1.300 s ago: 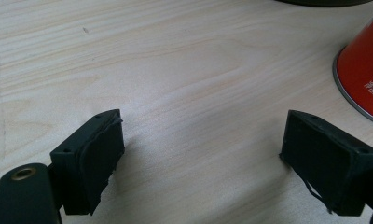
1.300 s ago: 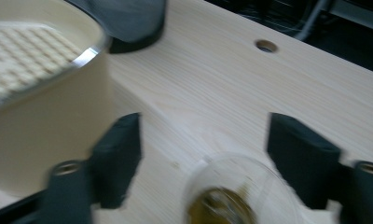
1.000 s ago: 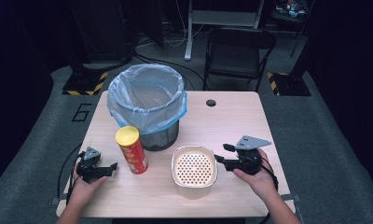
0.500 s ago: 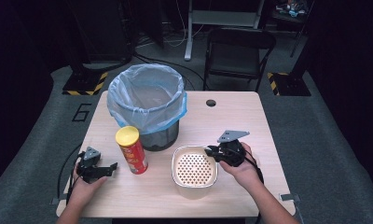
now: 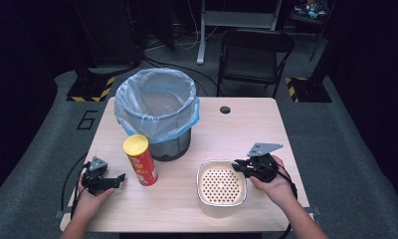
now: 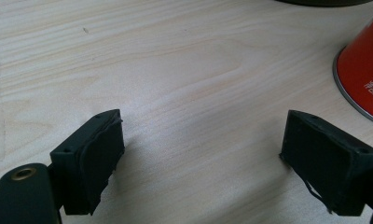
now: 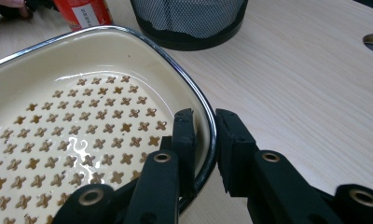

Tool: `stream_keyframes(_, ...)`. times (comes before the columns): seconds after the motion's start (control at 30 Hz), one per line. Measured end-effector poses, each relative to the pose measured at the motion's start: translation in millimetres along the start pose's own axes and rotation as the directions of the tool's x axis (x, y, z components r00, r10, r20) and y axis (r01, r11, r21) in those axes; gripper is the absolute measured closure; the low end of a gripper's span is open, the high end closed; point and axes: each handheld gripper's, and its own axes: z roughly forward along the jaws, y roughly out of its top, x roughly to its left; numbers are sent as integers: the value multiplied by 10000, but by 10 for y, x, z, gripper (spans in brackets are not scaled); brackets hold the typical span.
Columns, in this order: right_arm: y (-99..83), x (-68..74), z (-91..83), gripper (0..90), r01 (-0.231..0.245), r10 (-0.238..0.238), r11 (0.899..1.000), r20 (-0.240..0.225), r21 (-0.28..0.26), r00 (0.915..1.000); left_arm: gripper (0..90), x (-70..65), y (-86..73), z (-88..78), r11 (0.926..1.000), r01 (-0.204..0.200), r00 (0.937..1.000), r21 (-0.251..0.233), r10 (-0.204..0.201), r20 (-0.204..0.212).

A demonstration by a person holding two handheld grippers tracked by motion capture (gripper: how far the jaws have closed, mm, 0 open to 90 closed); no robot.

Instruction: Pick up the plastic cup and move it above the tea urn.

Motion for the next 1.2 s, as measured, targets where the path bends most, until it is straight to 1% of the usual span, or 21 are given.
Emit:
stream_keyframes(0.03, -11, -3, -29, 718, 2, -2, 9999, 58, -135, 10000, 127, 0, 0, 0, 10000, 1, 10000, -3, -1, 6)
stream_keyframes(0.07, -17, -9, -70, 585, -40, 46, 9990, 127, -445, 9999, 127, 0, 0, 0, 10000, 1, 10000, -3, -1, 6)
stream_keyframes(0.1, -17, -9, -70, 585, -40, 46, 9990, 127, -445, 9999, 127, 2, 0, 0, 10000, -25, 10000, -1, 25, -7)
stream_keyframes(0.13, -23, -36, -185, 444, -251, 278, 9942, 248, -1049, 9993, 127, 1, 0, 0, 10000, -17, 10000, 0, 17, -7)
stream_keyframes(0.17, -23, -36, -185, 444, -251, 278, 9942, 248, -1049, 9993, 127, 1, 0, 0, 10000, -17, 10000, 0, 17, -7)
stream_keyframes(0.2, -54, -80, -331, 363, -250, 398, 9865, 892, -1617, 9952, 127, 2, 0, -1, 10000, -36, 10000, -2, 36, -24)
stream_keyframes(0.23, -54, -80, -331, 363, -250, 398, 9865, 892, -1617, 9952, 127, 2, 0, -1, 10000, -36, 10000, -2, 36, -24)
stream_keyframes(0.27, -109, -118, -435, 312, -301, 602, 9839, 1681, -1763, 9839, 127, 3, 1, -1, 10000, -47, 10000, -2, 47, -28)
stream_keyframes(0.3, -109, -118, -435, 312, -301, 602, 9839, 1681, -1763, 9839, 127, 2, 1, -1, 10000, -43, 10000, 0, 43, -28)
stream_keyframes(0.33, -206, -156, -513, 293, -517, 1010, 9817, 2706, -1835, 9574, 127, -2, 0, 2, 10000, 24, 10000, -20, -24, -7)
stream_keyframes(0.4, -321, -176, -537, 250, -810, 1348, 9818, 3297, -1717, 9344, 127, 2, 1, -1, 10000, -40, 10000, -2, 40, -25)
stream_keyframes(0.43, -321, -176, -537, 250, -810, 1348, 9818, 3297, -1717, 9344, 127, 2, 1, -1, 10000, -38, 10000, 2, 38, -23)
stream_keyframes(0.47, -432, -184, -518, 201, -1127, 1630, 9813, 3630, -1558, 9174, 127, 2, 0, -1, 10000, -31, 10000, -2, 31, -25)
stream_keyframes(0.57, -514, -182, -463, 180, -1356, 1739, 9825, 3669, -1280, 9139, 127, 1, 1, 0, 10000, -19, 10000, 1, 19, -9)
stream_keyframes(0.7, -597, -143, -290, 148, -1696, 1967, 9801, 3904, -1031, 8994, 127, -5, -3, 9, 9999, 32, 10000, -107, -32, -57)
stream_keyframes(0.77, -603, -134, -257, 148, -1722, 1977, 9801, 3975, -992, 8961, 127, -5, -3, 9, 9999, 32, 10000, -107, -32, -57)
stream_keyframes(0.83, -619, -125, -186, 144, -1717, 1928, 9812, 4197, -879, 8869, 127, -5, -3, 9, 9999, 32, 10000, -107, -32, -58)
stream_keyframes(0.93, -650, -116, -104, 142, -1787, 1935, 9810, 4596, -759, 8668, 127, -5, -3, 9, 9999, 31, 10000, -107, -32, -57)
stream_keyframes(1.03, -727, -127, -54, 144, -2080, 2101, 9764, 4789, -581, 8523, 127, -5, -3, 9, 9999, 32, 10000, -106, -32, -57)
stream_keyframes(1.1, -753, -125, -46, 144, -2202, 2199, 9738, 4766, -562, 8512, 127, -4, -3, 9, 9999, 28, 10000, -106, -29, -57)
stream_keyframes(1.2, -848, -123, -33, 209, -2352, 2337, 9704, 4605, -551, 8563, 127, -4, -3, 9, 9999, 28, 10000, -105, -29, -57)
